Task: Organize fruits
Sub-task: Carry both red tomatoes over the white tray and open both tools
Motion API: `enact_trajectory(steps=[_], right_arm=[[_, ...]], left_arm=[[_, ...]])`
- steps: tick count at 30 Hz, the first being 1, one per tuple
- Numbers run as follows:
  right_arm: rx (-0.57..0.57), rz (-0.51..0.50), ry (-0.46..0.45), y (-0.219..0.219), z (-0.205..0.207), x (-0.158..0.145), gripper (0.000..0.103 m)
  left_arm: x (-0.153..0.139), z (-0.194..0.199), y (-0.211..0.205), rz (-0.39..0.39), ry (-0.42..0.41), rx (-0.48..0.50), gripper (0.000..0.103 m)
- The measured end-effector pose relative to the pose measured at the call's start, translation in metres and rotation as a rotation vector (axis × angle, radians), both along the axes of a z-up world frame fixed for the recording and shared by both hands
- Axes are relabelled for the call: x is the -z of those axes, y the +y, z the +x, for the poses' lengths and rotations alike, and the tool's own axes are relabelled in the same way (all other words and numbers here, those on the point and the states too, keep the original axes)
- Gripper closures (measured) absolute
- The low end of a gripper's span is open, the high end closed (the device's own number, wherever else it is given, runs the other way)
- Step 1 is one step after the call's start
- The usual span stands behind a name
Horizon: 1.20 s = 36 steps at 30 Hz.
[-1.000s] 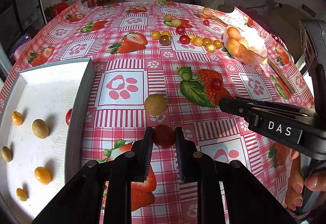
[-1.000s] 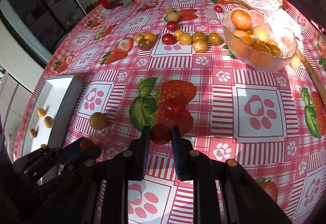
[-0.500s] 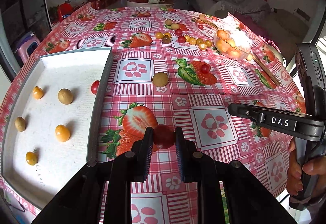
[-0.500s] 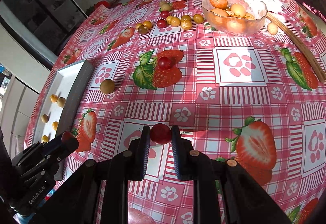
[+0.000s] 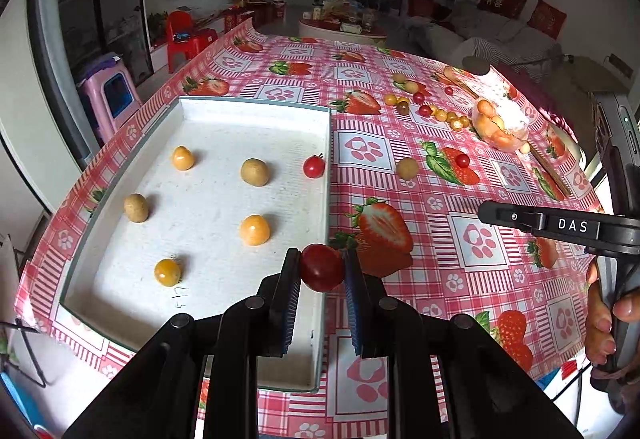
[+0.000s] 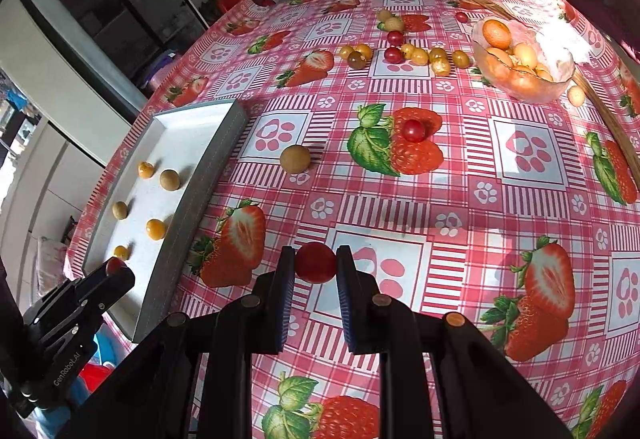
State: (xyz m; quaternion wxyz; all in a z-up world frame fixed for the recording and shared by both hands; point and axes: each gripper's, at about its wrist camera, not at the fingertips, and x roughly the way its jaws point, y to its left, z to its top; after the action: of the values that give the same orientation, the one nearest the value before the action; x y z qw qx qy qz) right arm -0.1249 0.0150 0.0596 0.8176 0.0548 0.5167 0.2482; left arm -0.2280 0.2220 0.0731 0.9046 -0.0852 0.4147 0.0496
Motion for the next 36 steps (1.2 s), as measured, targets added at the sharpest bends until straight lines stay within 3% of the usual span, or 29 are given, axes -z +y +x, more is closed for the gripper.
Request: enact_trajectory(steps=[8,19,29,36], right_arm=[[-0.121,-0.016,-0.020,0.065,-0.008,-0.013,0.080],[-0.291,-0.071,-0.037,0.158,-0.014,-0.019,0.080],[-0.385,-0.118,-0.024,0.228,-0.007,-0.003,0.080],[-0.402,-0.160,0.011,0.252,0.003,0.022,0.080]], left_arm=[[0.005,-0.020,0.062,0.014,-0.012,-0.127,0.080],[0.023,-0.024,0.120,-0.009,0.010,-0.221,0.080],[0.044,-0.008,0.138,-0.004,0.064,-0.240,0.080],[0.052,-0.003,0.139,0.006,0.089,-0.232,0.080]])
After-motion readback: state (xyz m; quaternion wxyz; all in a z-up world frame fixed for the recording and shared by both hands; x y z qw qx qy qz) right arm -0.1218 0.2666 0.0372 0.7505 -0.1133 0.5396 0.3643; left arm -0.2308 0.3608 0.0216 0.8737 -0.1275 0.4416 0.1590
